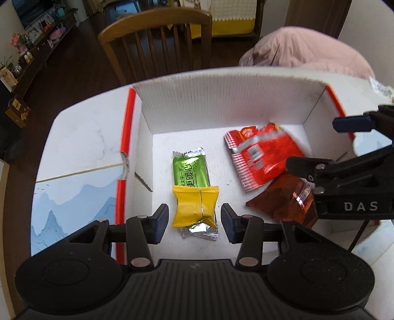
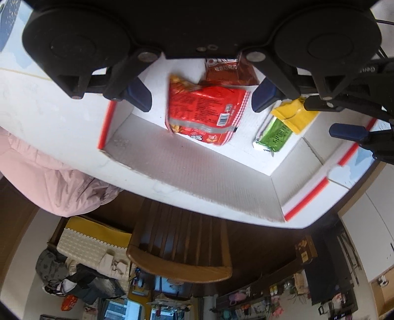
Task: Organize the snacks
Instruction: 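Open both grippers to release the candy and red bag inside the box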
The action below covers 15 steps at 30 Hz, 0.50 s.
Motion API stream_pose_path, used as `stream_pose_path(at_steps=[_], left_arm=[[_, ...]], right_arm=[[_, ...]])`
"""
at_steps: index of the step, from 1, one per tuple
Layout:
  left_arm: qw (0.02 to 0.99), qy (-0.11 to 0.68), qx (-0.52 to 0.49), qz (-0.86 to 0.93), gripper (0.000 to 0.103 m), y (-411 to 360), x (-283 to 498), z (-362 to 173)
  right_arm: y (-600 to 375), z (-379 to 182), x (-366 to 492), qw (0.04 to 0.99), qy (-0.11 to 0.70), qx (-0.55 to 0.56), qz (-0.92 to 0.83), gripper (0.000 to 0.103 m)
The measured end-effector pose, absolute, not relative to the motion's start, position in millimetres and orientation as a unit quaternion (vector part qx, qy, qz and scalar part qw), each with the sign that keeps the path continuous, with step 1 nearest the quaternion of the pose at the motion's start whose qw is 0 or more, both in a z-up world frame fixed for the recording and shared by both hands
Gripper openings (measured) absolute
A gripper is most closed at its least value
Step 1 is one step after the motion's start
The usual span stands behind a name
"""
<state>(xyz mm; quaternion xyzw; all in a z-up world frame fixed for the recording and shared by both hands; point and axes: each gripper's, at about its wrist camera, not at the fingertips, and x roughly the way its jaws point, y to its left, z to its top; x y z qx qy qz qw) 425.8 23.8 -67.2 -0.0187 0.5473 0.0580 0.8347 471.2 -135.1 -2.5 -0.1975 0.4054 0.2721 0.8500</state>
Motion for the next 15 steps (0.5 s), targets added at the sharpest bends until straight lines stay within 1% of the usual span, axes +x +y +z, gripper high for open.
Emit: stream_pose_path(at_steps=[15], left_arm=[[0.879, 0.475, -0.030, 0.019, 0.045, 27.9, 351.6, 5.1]], right_arm=[[-150.5, 60.0, 373.8, 0.883, 0.357, -0.150, 0.266, 0.088]])
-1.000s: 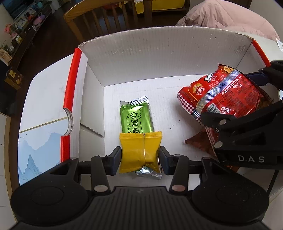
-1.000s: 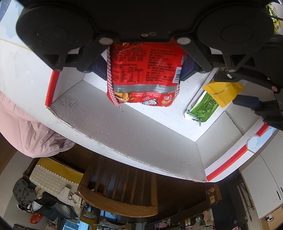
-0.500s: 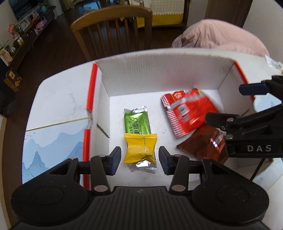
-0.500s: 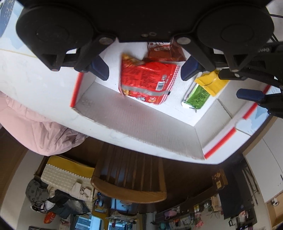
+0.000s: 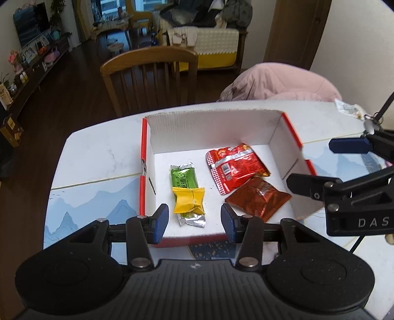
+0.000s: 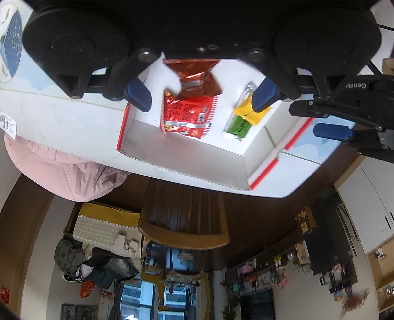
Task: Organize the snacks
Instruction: 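Open both grippers to release the candy and red bag inside the box, then move both grippers back toward the remaining snacks on the table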
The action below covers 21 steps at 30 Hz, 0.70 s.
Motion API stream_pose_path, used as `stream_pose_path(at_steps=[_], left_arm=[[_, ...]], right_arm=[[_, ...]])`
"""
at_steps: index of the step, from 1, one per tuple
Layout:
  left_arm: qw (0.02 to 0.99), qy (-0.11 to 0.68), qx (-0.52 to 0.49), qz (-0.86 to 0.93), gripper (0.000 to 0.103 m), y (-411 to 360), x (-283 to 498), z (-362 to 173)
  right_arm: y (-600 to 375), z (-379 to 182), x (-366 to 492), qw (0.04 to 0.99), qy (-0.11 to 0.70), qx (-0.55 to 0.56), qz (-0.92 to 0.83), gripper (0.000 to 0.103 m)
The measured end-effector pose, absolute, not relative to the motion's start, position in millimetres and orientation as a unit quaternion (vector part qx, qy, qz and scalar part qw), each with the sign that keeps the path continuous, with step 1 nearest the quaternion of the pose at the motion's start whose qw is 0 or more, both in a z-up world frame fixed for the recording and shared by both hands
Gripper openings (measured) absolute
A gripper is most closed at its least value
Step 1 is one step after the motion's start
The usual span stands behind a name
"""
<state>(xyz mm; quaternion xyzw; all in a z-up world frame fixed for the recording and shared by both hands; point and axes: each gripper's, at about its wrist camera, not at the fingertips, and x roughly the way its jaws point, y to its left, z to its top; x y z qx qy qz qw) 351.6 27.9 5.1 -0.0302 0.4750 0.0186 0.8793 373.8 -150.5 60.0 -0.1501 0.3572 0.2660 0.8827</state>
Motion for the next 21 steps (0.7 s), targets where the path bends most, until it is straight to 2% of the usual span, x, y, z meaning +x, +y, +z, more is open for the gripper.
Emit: stream_pose_path(at_steps=[4, 8, 10, 13, 21], left_arm=[[0.893, 0.450, -0.030, 0.019, 0.045, 31.1, 326.1, 20.8], [0.902, 0.431, -0.037, 0.013, 0.046, 34.8, 303.1, 32.1], [0.904, 0.425, -0.037, 0.005, 0.046, 34.5, 292.9, 36.2], [0.909, 0.416, -0.032, -0.003, 0.053, 32.2, 278.6, 39.9], [0.912, 0.409, -0.033, -0.028, 0.053, 31.4, 245.4, 41.8]], right_arm=[[-154.5, 70.5, 346.7, 0.889, 0.347, -0.128, 0.270, 0.089], [-160.7, 79.3, 319.6, 0.895, 0.337, -0.108, 0.272, 0.097], [-163.3, 81.5, 307.2, 0.897, 0.332, -0.103, 0.272, 0.097], [-165.5, 84.0, 290.0, 0.902, 0.325, -0.100, 0.268, 0.097], [-171.2, 79.4, 249.3, 0.910, 0.309, -0.092, 0.260, 0.099]])
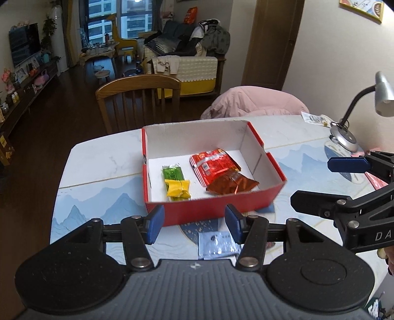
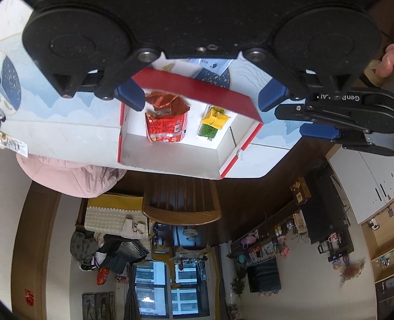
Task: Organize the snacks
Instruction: 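Move both grippers back toward the remaining snacks on the table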
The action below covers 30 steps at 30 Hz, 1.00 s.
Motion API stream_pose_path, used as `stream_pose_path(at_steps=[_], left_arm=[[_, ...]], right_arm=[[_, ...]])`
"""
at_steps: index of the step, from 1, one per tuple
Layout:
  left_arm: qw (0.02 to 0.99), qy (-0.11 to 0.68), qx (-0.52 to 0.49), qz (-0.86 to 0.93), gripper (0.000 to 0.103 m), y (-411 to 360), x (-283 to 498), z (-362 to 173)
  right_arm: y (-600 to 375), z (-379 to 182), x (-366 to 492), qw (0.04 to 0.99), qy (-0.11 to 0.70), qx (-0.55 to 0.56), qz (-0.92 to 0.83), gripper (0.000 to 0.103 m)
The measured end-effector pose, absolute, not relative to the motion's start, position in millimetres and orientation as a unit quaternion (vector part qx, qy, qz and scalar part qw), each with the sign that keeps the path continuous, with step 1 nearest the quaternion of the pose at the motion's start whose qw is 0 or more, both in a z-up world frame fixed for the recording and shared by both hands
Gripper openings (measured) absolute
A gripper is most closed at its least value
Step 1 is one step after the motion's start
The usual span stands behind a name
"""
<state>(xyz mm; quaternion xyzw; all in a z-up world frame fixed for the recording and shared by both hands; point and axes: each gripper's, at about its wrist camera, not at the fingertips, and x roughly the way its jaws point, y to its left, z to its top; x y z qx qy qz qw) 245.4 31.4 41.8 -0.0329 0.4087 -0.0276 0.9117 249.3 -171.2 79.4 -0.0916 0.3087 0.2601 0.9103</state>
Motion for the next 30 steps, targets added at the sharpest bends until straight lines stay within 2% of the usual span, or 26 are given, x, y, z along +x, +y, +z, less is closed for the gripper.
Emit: stream_pose_path(at_steps=[4, 14, 21, 23, 30], left_arm=[[0.913, 0.406, -0.035, -0.036, 0.054, 33.9, 228.1, 40.6], [0.912, 0.406, -0.041, -0.038, 0.070, 44.5, 193.9, 18.0], [0.906, 0.419, -0.060, -0.028, 0.074, 55.0, 179.2, -10.9], [0.903, 0.423, -0.068, -0.021, 0.078, 58.4, 175.7, -21.4], [0.886, 0.458, -0.075, -0.006, 0.078, 62.4, 172.7, -58.9]], right_arm=[[-172.1, 71.8, 231.9, 0.911, 0.309, -0.089, 0.259, 0.100], [-168.5, 35.1, 189.8, 0.906, 0.315, -0.110, 0.261, 0.101], [-168.7, 3.1, 175.7, 0.900, 0.338, -0.101, 0.256, 0.101], [-168.4, -8.8, 172.6, 0.897, 0.351, -0.096, 0.253, 0.101], [-168.7, -52.9, 160.0, 0.891, 0.379, -0.097, 0.232, 0.101]])
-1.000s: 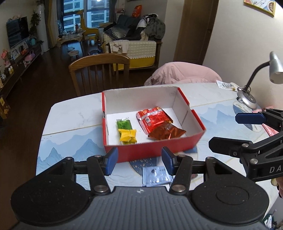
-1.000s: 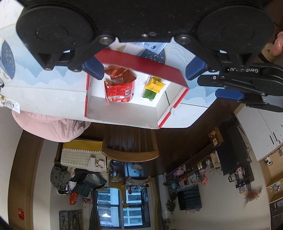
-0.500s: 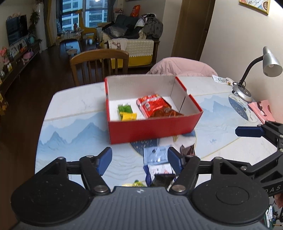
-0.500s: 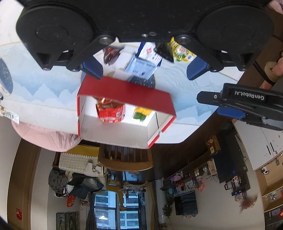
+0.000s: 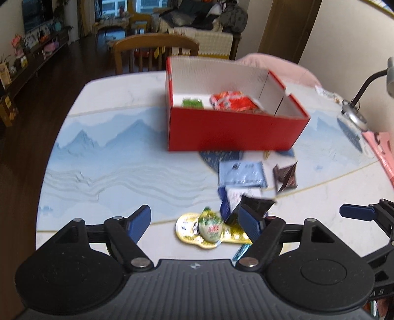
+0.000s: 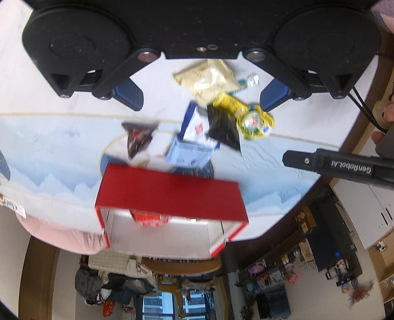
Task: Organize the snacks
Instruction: 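Move both grippers back toward the remaining snacks on the table, then grasp the green egg-shaped snack with the left gripper while the right gripper grasps the cream pastry bag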
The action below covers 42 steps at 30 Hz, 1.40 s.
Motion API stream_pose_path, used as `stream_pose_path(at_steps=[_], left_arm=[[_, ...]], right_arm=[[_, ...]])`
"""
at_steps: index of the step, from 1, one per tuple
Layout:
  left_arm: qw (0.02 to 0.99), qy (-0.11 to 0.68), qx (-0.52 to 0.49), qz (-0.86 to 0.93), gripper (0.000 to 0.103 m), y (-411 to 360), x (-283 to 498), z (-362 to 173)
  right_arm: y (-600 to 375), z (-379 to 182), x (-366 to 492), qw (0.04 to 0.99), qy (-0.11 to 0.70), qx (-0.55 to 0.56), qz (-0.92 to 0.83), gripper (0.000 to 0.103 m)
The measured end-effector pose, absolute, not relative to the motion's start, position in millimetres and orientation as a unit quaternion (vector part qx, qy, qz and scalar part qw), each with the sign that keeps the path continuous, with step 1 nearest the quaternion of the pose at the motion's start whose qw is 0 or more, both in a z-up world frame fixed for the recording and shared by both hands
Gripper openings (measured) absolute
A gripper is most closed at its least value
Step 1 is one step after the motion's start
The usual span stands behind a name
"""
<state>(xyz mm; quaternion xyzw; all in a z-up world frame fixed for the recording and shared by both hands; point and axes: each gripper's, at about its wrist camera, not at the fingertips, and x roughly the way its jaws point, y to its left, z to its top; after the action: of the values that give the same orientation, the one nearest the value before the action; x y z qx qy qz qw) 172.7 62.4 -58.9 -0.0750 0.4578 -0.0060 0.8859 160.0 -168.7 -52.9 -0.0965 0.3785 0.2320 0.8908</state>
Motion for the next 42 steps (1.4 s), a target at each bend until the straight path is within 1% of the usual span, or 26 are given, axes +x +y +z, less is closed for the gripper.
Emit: stream_pose_path(at_steps=[8, 17, 22, 28, 31, 34, 40, 42], left_arm=[[0.872, 0.485, -0.067, 0.004, 0.078, 56.4, 176.4, -93.6], [0.863, 0.503, -0.050, 0.001, 0.078, 46.9, 186.6, -120.6], [0.860, 0.509, -0.043, -0.007, 0.078, 40.0, 197.3, -127.6], [0.838, 0.545, -0.038, -0.014, 0.077, 31.6, 215.9, -140.9], [0.833, 0.552, -0.041, -0.016, 0.077, 30.2, 220.8, -145.1], [0.830, 0.556, -0.043, -0.011, 0.072, 30.6, 224.1, -147.6], [0.830, 0.556, -0.039, -0.013, 0.070, 30.7, 226.2, -147.4], [0.832, 0.554, -0.035, -0.010, 0.064, 30.1, 226.3, -146.6]], right_arm=[[-166.1, -85.4, 165.8, 0.879, 0.405, -0.102, 0.229, 0.101], [-153.0, -108.2, 177.5, 0.853, 0.418, -0.170, 0.262, 0.099], [-150.8, -112.1, 184.0, 0.847, 0.420, -0.182, 0.271, 0.098], [-151.0, -114.5, 192.9, 0.839, 0.426, -0.182, 0.286, 0.094], [-150.9, -115.8, 196.1, 0.833, 0.429, -0.184, 0.295, 0.089], [-149.5, -116.4, 197.2, 0.828, 0.431, -0.188, 0.304, 0.085], [-146.9, -119.3, 198.4, 0.821, 0.437, -0.193, 0.314, 0.079], [-146.2, -119.8, 198.3, 0.820, 0.437, -0.196, 0.314, 0.078]])
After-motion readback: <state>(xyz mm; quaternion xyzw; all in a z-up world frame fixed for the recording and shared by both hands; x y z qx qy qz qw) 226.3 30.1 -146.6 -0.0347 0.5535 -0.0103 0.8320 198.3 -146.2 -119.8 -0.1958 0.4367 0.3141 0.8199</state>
